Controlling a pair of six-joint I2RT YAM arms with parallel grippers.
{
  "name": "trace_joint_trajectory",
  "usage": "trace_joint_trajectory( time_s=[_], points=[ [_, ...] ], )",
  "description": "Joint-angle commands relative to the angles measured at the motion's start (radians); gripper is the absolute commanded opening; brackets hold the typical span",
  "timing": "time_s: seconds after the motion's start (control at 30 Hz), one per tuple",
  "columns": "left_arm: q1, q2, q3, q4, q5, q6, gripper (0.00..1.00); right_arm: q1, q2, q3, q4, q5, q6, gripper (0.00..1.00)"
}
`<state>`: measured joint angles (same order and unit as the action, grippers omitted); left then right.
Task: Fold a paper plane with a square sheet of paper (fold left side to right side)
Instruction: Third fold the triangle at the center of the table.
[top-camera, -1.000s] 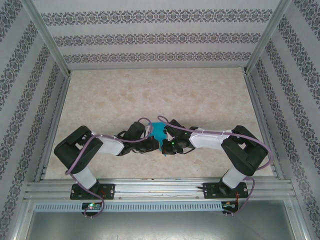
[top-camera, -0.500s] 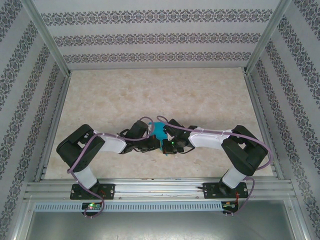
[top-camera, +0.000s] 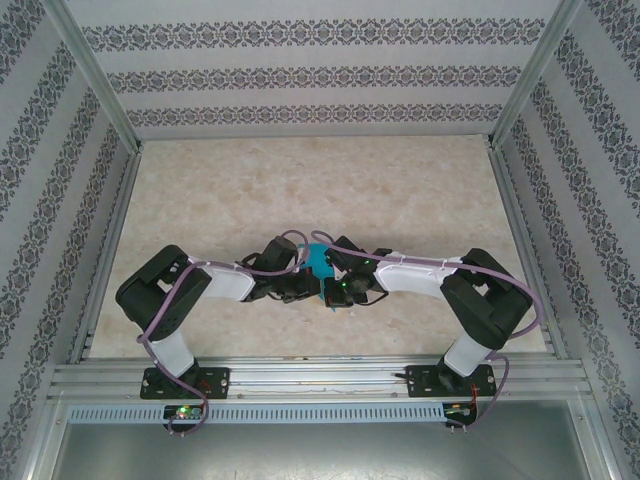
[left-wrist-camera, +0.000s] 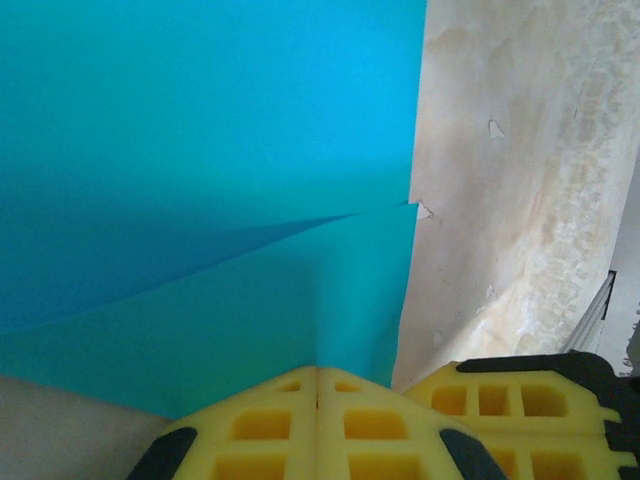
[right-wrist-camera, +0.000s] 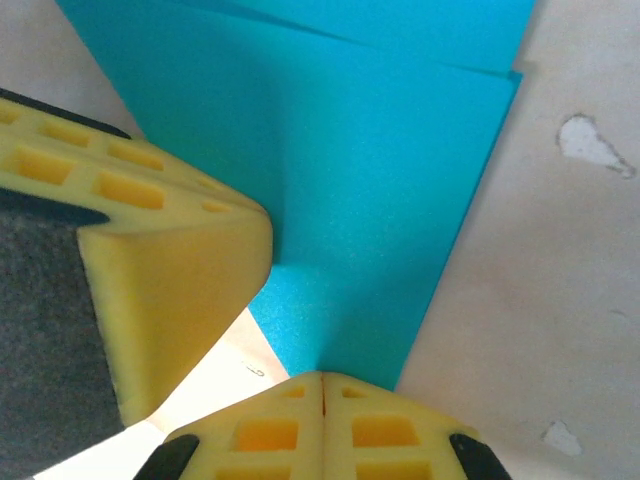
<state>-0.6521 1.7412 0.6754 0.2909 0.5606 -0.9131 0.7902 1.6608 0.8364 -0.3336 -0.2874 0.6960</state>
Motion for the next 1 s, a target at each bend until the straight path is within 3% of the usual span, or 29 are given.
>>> trace_joint_trajectory(
  time_s=[0.0,0.4,0.67,0.97],
  points=[
    [0.071,0.051,0.013,-0.094,-0.121,0.061,0.0,0.006,0.063,-0.043,-0.173,0.105,-0.025,0.0],
    [0.19,0.05,0.082,-0.2,-0.143,0.18,0.0,0.008,0.06,-0.044,-0.179,0.103,-0.026,0.0],
    [0.25,0.061,0.09,-0.164,-0.124,0.204,0.0,0.007,0.057,-0.04,-0.17,0.096,-0.024,0.0],
    [0.251,-0.09,0.12,-0.266,-0.09,0.295,0.0,0.006,0.042,-0.048,-0.113,0.07,-0.006,0.0]
  ],
)
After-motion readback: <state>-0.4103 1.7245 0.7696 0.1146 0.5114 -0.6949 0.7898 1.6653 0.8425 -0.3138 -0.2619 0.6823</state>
